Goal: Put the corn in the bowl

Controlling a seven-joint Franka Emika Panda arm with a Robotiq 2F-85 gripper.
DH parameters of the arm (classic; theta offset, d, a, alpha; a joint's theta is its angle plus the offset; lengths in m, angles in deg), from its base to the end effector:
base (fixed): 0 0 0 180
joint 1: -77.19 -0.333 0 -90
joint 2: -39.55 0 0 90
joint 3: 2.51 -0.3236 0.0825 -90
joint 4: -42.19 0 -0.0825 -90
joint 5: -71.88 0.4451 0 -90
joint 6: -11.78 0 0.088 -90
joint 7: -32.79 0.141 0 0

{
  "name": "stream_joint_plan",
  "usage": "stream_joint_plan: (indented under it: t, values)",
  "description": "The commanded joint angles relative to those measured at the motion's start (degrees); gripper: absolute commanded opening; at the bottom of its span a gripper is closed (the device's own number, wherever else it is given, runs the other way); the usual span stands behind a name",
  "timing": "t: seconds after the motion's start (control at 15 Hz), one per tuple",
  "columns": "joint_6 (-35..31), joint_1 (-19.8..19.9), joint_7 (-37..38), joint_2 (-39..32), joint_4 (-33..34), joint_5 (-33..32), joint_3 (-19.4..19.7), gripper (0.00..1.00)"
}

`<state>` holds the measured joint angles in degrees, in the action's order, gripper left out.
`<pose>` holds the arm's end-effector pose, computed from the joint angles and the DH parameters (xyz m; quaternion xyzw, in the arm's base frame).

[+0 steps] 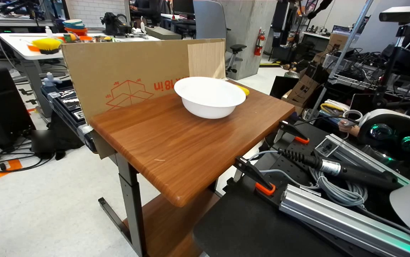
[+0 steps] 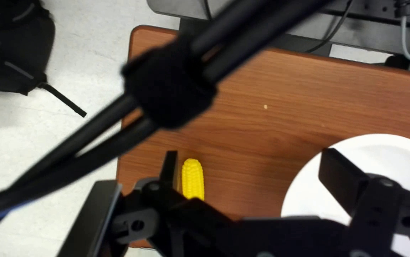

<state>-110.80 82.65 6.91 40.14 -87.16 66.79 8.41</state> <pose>0.5263 -0.1612 0.2936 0.9920 0.1085 -0.0629 0.0133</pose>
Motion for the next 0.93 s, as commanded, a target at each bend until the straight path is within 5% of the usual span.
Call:
stream_joint_plan:
  t: [0.0,0.4,0.87]
  values:
    - [3.3,2.5,-5.1,-7.9,9.0,0.4,-0.1,1.0]
    - [-0.7,5.2,6.1,-19.2,16.8,13.1,-1.6,1.0]
    - [-2.1,5.8,19.6,-30.8,26.7,14.4,-2.4,1.0]
